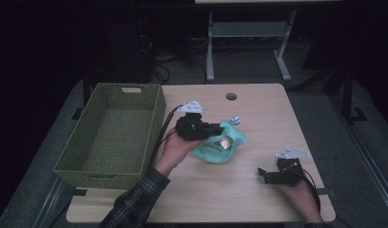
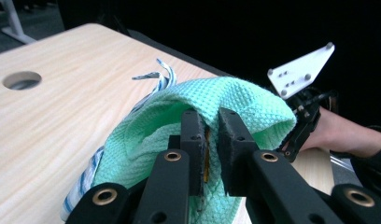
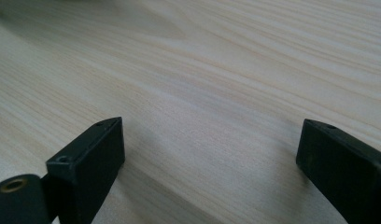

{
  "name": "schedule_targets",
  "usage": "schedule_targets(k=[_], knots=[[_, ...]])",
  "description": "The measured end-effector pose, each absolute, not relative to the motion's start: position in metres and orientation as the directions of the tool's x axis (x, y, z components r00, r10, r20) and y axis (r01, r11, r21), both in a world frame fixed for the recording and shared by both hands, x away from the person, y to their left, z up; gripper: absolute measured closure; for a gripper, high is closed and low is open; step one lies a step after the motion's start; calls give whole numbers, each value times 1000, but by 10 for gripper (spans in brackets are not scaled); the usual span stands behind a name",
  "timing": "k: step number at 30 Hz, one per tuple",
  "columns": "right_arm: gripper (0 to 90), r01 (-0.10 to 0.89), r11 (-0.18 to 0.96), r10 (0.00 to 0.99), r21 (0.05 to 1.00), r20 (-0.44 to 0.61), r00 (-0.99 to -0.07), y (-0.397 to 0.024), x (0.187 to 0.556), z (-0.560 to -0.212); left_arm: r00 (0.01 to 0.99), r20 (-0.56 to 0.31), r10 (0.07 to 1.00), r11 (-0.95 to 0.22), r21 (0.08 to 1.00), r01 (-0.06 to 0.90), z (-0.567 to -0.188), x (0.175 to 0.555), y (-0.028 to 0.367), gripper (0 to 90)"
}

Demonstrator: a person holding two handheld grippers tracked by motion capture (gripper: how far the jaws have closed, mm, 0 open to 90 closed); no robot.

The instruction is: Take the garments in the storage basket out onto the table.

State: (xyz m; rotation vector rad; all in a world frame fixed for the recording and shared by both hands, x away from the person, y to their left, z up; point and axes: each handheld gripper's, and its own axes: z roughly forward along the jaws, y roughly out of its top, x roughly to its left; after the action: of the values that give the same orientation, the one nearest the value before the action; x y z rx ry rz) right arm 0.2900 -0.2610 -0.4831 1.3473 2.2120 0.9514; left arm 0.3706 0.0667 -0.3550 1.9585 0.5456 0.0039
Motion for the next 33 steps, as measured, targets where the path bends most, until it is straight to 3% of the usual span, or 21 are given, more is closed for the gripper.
schedule_targets(k=[22, 23, 33], knots=[[71, 627, 310, 884, 714, 26, -467, -261, 290, -483, 881, -264, 392, -473, 764, 439, -424, 381, 37, 798], [72, 627, 311, 884, 714, 26, -467, -261, 290, -483, 885, -233, 404, -506, 749, 428, -430, 382, 35, 795], [72, 627, 311, 884, 715, 26, -467, -261, 290, -483, 878, -219, 426, -562, 696, 447, -456, 384, 27, 754]])
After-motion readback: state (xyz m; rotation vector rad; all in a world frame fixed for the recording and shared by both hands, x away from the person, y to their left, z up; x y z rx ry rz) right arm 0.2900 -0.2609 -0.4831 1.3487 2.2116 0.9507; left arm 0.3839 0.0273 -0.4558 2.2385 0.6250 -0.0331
